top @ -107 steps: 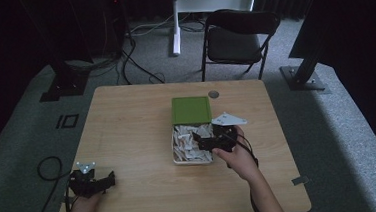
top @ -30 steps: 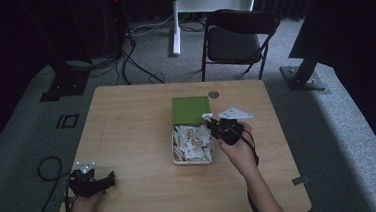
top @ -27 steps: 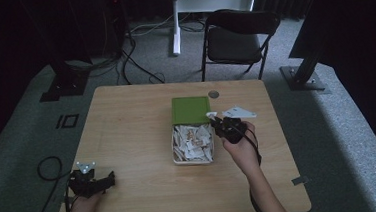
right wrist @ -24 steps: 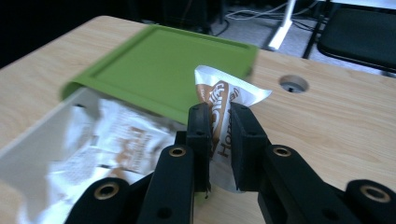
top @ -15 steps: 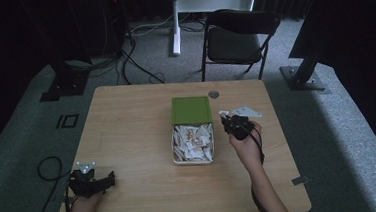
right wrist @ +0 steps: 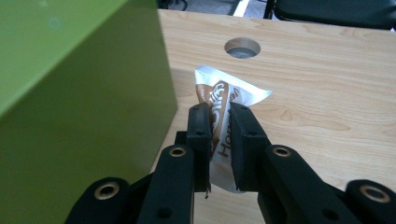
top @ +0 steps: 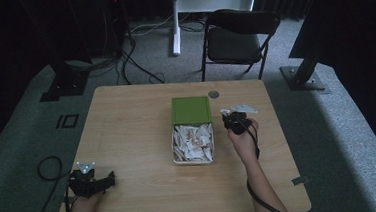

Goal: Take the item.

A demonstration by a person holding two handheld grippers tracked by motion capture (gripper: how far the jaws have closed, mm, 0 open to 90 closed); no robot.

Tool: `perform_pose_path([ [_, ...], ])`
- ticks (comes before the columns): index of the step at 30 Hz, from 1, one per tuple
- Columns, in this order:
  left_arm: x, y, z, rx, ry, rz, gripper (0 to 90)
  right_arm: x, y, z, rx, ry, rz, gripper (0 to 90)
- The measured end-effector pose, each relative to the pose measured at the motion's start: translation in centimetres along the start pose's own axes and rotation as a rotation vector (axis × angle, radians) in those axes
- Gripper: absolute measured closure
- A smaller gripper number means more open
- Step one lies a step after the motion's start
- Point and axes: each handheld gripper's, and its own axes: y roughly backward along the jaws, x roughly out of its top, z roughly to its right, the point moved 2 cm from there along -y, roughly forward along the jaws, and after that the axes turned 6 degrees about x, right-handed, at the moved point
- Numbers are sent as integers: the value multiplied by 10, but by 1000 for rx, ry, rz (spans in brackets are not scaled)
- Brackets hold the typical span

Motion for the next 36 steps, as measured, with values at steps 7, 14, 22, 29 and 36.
perform_pose_path([
  [7, 0, 0, 0, 0, 0, 0, 7, -10, -22, 7, -19, -33, -27, 794],
  [14, 0, 0, 0, 0, 0, 0, 7, -11, -35, 13, -48, -35, -36, 794],
  [22, 0, 0, 0, 0, 0, 0, 7, -14, -51, 18, -75, -38, -65, 794],
  [29, 0, 0, 0, 0, 0, 0, 7, -19, -60, 20, -84, -56, -91, 789],
  [36, 0, 0, 0, 0, 0, 0, 7, -21, -63, 22, -82, -57, -122, 759],
])
